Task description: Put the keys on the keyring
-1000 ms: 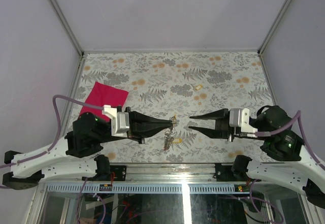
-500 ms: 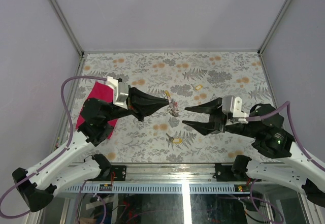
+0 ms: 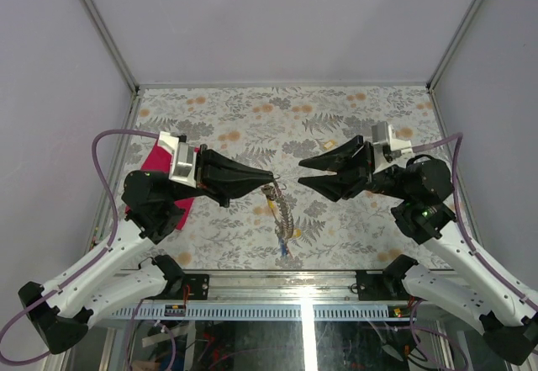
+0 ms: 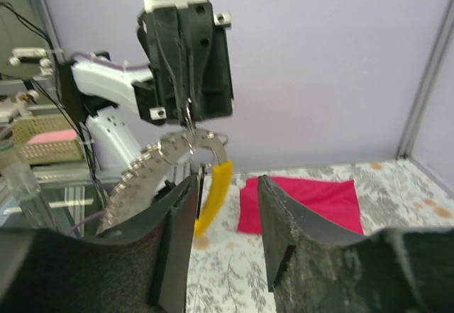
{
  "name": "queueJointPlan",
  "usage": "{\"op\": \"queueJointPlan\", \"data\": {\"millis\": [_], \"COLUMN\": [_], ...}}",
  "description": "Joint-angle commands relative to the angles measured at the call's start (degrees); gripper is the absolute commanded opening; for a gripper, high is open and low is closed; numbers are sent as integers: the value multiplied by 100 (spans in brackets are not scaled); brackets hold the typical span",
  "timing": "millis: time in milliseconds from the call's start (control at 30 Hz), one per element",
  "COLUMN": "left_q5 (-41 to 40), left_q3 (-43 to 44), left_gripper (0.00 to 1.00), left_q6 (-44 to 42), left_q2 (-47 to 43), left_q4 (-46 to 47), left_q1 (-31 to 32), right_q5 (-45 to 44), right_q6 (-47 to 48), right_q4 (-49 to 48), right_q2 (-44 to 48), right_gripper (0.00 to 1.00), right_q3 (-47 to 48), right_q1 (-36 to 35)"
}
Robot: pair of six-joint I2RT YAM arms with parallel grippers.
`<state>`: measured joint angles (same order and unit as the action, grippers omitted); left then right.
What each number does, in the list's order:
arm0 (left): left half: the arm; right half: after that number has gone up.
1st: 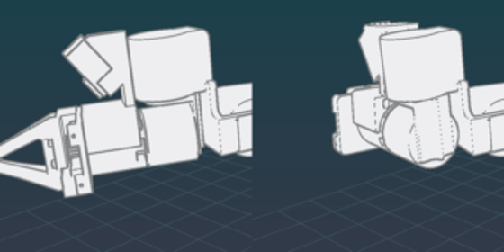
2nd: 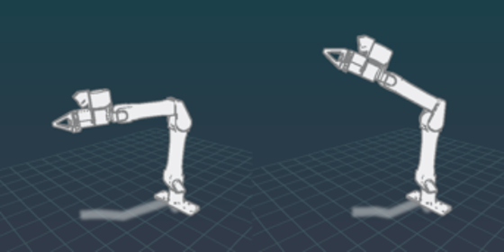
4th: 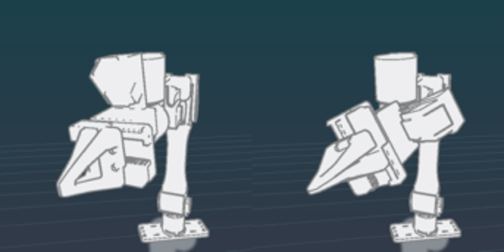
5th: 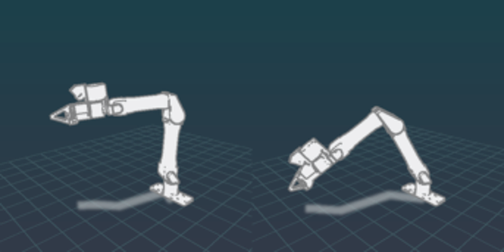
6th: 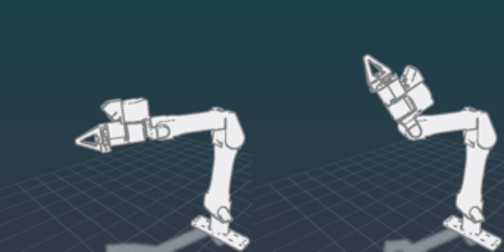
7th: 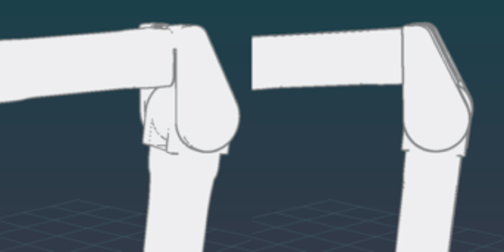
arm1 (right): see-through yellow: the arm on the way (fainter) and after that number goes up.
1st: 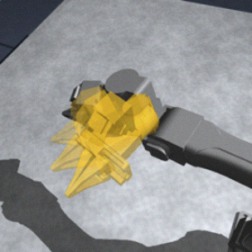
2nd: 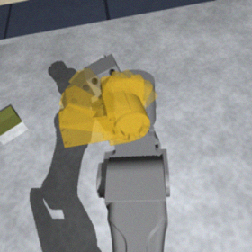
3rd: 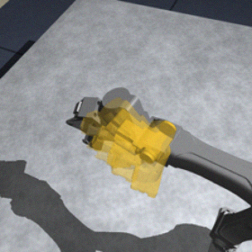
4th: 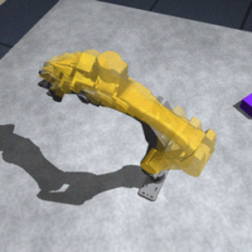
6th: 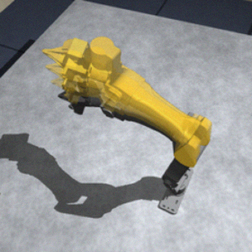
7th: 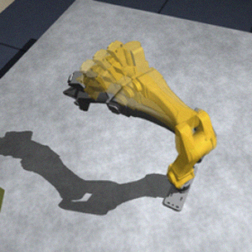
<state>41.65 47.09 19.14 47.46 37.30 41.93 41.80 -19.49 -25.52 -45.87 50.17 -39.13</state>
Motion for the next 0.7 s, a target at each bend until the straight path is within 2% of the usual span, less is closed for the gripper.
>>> {"op": "queueJointPlan", "data": {"millis": [0,133,300,433,667], "left_q5": [128,134,163,168,125], "left_q3": [-7,-5,-4,-3,-42], "left_gripper": [0,0,0,0,0], "left_q6": [119,147,190,201,196], "left_q2": [-45,-9,42,59,46], "left_q4": [582,643,717,726,716], "left_q1": [-36,-29,-36,-36,-31], "right_q5": [163,247,215,118,-36], "right_q6": [-640,-597,-640,-412,69], "right_q4": [-1592,-1564,-1651,-1498,-1168], "right_q2": [28,-122,-279,-358,-504], "right_gripper": [43,35,30,30,37], "right_q3": [5,199,234,303,457], "right_q1": [46,41,-10,-198,-659]}}
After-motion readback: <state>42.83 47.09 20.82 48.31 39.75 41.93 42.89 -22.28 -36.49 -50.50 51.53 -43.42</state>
